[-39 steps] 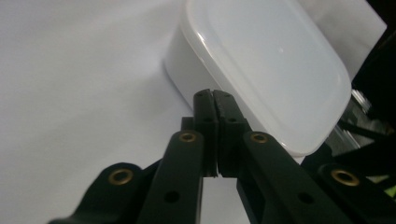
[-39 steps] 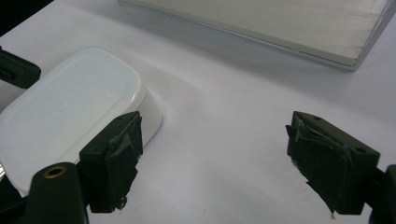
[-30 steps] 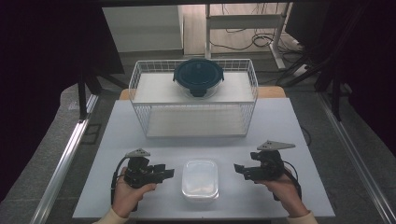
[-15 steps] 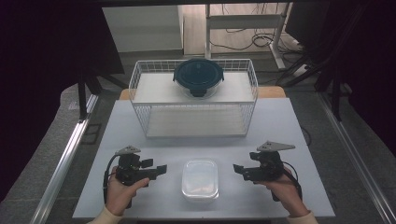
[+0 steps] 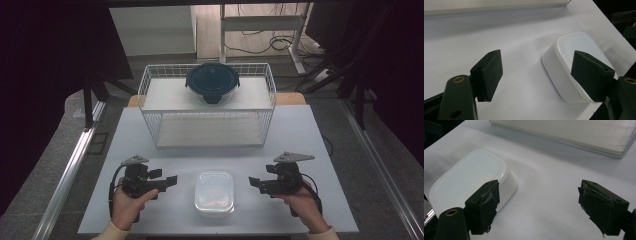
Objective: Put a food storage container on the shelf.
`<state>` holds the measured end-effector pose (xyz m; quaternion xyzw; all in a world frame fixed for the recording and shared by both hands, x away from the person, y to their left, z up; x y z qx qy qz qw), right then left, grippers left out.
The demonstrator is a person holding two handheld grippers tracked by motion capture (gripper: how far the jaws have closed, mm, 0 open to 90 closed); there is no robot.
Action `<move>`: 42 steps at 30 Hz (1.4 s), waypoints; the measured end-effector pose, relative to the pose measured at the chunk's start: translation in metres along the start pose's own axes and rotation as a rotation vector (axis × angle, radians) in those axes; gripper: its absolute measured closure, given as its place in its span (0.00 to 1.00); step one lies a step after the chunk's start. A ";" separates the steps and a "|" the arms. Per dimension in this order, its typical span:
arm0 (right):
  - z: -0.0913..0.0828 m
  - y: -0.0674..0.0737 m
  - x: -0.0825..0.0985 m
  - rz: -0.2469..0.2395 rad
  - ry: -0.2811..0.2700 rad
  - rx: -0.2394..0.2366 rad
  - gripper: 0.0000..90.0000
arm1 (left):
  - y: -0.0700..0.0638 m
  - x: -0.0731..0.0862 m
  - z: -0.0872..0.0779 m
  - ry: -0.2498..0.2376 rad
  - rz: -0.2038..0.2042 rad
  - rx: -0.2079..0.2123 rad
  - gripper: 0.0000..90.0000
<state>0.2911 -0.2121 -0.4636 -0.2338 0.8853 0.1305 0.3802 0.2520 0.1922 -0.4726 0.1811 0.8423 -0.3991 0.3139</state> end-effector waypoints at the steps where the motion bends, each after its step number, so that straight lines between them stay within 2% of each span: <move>1: 0.000 0.000 0.000 -0.001 -0.001 -0.001 0.19 | 0.000 0.000 0.000 0.001 0.001 0.004 0.28; 12: -0.004 0.004 -0.001 0.019 -0.009 -0.018 0.22 | 0.000 -0.014 0.003 -0.003 0.021 0.031 0.29; 15: -0.006 0.006 0.000 0.048 -0.004 -0.041 0.23 | -0.002 -0.018 0.008 0.002 0.015 0.064 0.29; 17: -0.008 0.007 0.000 0.067 -0.010 -0.032 0.24 | -0.004 -0.019 0.012 0.006 0.009 0.090 0.30; 21: -0.009 0.010 0.001 0.136 -0.007 -0.070 0.27 | -0.006 -0.016 0.016 0.025 -0.002 0.124 0.32; 25: -0.007 0.015 0.003 0.134 0.008 -0.105 0.29 | -0.007 -0.011 0.018 0.031 -0.023 0.138 0.33; 28: -0.005 0.020 0.003 0.108 0.019 -0.141 0.32 | -0.006 -0.008 0.021 0.037 -0.033 0.143 0.33; 32: 0.000 0.027 0.004 0.099 0.039 -0.159 0.34 | -0.005 -0.005 0.026 0.042 -0.051 0.161 0.33; 39: 0.012 0.036 0.007 0.102 0.070 -0.197 0.40 | -0.004 -0.002 0.033 0.057 -0.075 0.191 0.34; 42: 0.017 0.037 0.009 0.130 0.082 -0.211 0.41 | -0.002 0.000 0.037 0.069 -0.091 0.216 0.36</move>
Point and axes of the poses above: each handheld gripper's, and its own axes: z roughly forward along the jaws, x roughly out of its underside, y roughly to its left, the point moved 1 cm from there along z, roughly forward along the jaws, and after that the axes turned 14 degrees about x, right-handed, at the moved point
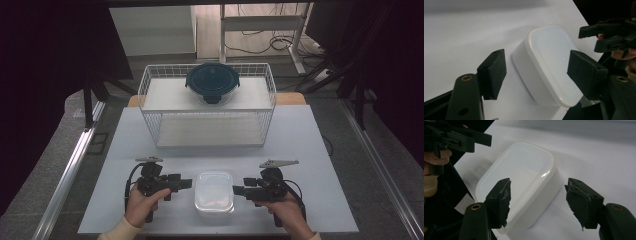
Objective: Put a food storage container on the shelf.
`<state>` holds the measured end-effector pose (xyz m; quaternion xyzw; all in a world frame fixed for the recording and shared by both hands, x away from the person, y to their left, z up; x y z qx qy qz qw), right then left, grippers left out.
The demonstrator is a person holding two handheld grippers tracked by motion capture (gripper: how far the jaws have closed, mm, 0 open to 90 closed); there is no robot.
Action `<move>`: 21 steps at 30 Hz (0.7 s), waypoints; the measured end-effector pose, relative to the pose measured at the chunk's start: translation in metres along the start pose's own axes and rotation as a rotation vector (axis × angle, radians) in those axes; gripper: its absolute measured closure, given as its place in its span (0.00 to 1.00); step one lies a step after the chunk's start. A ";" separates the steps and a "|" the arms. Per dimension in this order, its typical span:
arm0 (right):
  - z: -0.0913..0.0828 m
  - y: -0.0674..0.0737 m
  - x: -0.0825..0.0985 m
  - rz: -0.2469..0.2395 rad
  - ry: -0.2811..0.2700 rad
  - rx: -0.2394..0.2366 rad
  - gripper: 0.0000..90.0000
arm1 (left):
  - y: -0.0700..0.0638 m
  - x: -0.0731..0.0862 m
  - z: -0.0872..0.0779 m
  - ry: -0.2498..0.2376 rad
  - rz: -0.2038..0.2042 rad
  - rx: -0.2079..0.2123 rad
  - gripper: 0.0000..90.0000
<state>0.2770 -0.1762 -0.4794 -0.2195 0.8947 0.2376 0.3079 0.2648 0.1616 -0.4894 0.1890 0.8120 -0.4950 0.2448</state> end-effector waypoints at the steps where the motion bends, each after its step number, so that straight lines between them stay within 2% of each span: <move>1: 0.001 0.000 0.000 0.009 0.004 -0.003 0.42 | 0.000 0.000 0.001 0.003 -0.001 0.002 0.37; 10: 0.011 -0.001 0.003 0.084 0.024 -0.033 0.51 | 0.002 0.004 0.011 0.027 -0.017 0.024 0.42; 18: 0.017 0.000 0.006 0.092 0.040 -0.031 0.54 | 0.006 0.005 0.016 0.030 -0.050 0.056 0.46; 21: 0.019 0.001 0.008 0.101 0.049 -0.033 0.54 | 0.008 0.007 0.016 0.006 -0.072 0.074 0.51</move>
Point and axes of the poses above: each handheld gripper's, and its own axes: z roughly forward along the jaws, x roughly out of its underside, y roughly to its left, the point moved 1 cm from there along z, roughly forward along the jaws, and after that the axes turned 14 degrees about x, right-handed, at the moved point
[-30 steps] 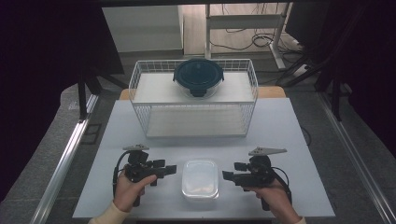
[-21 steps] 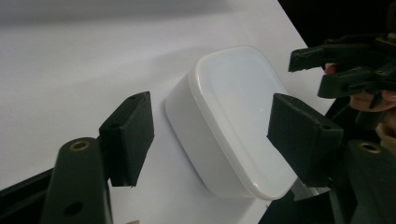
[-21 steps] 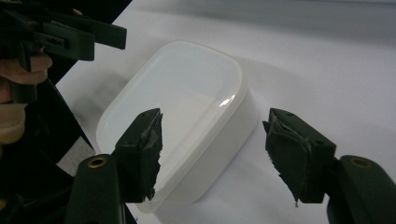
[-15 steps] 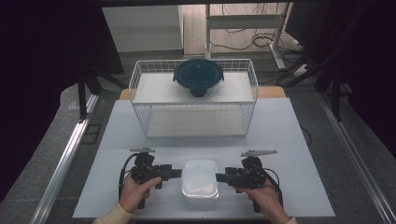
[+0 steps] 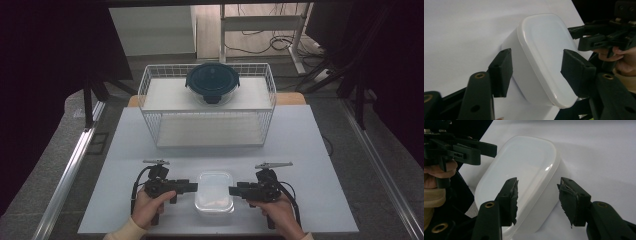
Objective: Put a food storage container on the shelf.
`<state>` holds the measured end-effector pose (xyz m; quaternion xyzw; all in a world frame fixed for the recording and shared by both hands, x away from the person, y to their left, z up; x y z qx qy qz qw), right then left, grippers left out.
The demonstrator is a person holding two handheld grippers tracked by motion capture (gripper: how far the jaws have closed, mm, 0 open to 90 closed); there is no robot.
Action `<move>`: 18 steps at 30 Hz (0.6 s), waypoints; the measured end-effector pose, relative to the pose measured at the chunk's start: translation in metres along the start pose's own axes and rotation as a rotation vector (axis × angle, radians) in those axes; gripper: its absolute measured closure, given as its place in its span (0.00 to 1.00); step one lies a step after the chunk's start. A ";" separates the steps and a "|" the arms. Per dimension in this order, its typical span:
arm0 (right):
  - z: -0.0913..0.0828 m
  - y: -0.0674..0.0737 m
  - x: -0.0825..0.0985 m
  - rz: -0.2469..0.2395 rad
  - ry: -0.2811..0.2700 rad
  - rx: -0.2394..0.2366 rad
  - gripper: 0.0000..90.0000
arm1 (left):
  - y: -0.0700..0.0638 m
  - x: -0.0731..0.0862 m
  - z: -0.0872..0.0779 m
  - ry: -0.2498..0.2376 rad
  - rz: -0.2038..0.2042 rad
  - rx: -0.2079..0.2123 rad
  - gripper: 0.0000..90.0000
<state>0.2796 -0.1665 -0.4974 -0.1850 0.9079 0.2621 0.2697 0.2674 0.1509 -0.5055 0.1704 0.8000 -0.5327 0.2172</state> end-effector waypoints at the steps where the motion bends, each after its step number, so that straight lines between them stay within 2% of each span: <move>1: 0.001 0.000 0.000 0.001 0.003 0.000 0.54 | 0.000 0.000 0.000 -0.002 0.001 -0.004 0.52; 5: 0.002 0.002 0.001 0.008 0.005 0.002 0.56 | 0.001 0.001 0.002 0.015 -0.002 0.000 0.55; 13: 0.004 0.000 0.002 0.025 0.013 -0.008 0.60 | 0.008 0.004 0.008 0.035 -0.051 0.057 0.59; 17: 0.004 0.001 0.003 0.032 0.016 -0.027 0.64 | 0.010 0.005 0.009 0.039 -0.071 0.096 0.65; 18: 0.004 0.001 0.003 0.038 0.018 -0.034 0.66 | 0.010 0.005 0.010 0.043 -0.070 0.092 0.67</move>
Point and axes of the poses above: each handheld gripper's, and its own axes: z roughly forward along the jaws, x roughly out of its underside, y roughly to its left, the point moved 1 cm from there along z, roughly forward along the jaws, and after that the axes turned 14 degrees about x, right-handed, at the moved point
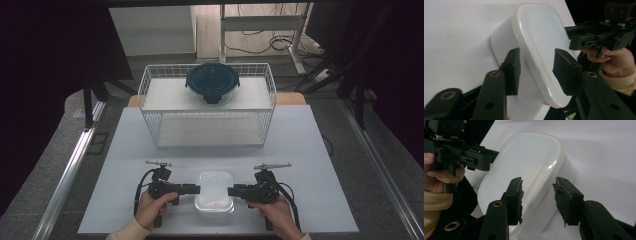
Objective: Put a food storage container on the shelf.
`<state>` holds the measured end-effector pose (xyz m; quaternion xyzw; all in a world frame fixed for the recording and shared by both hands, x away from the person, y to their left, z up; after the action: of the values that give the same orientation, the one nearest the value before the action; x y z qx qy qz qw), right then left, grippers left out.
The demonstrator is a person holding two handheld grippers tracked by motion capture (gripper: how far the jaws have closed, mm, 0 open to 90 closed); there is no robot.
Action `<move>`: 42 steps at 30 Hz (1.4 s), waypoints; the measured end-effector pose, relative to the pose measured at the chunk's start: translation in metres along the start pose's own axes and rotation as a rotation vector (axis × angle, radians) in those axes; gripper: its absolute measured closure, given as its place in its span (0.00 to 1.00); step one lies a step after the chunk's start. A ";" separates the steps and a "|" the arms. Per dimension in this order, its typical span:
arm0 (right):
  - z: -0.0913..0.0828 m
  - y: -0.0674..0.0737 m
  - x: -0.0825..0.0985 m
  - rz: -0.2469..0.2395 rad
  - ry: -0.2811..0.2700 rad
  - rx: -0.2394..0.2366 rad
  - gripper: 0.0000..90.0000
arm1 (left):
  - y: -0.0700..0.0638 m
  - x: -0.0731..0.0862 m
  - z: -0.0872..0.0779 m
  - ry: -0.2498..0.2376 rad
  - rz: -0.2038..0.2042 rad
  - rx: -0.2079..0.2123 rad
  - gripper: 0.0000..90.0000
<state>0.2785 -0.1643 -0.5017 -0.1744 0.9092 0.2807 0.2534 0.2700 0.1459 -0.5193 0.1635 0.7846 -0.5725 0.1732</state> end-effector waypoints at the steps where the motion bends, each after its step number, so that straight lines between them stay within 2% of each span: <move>1: 0.000 0.000 0.000 0.003 0.003 -0.003 0.66 | 0.000 0.000 0.001 0.003 0.000 -0.006 0.68; 4: 0.001 -0.001 0.002 0.030 0.002 -0.014 0.68 | 0.000 0.000 0.001 0.004 -0.002 -0.011 0.73; 11: -0.001 -0.005 0.002 0.097 -0.003 -0.053 0.74 | -0.002 0.001 -0.002 -0.010 -0.008 0.002 0.77; 17: -0.007 -0.005 0.001 0.124 -0.028 -0.086 0.83 | -0.011 0.002 -0.008 -0.041 0.024 0.003 0.84; 24: -0.013 -0.004 0.000 0.111 -0.052 -0.084 0.88 | -0.018 0.002 -0.012 -0.062 0.055 0.016 0.90; 28: -0.014 -0.002 0.000 0.092 -0.060 -0.075 0.88 | -0.021 0.002 -0.012 -0.051 0.077 -0.004 0.90; 42: -0.022 0.004 -0.003 0.029 -0.097 -0.067 0.88 | -0.030 0.002 -0.014 -0.055 0.131 -0.015 0.90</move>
<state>0.2710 -0.1738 -0.4834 -0.1558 0.8883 0.3228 0.2871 0.2535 0.1506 -0.4904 0.1974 0.7713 -0.5584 0.2331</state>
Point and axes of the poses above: each handheld gripper's, and its own axes: z roughly forward along the jaws, x roughly out of its underside, y roughly to its left, the point moved 1 cm from there along z, roughly forward along the jaws, and after that the axes turned 14 degrees about x, right-handed, at the moved point
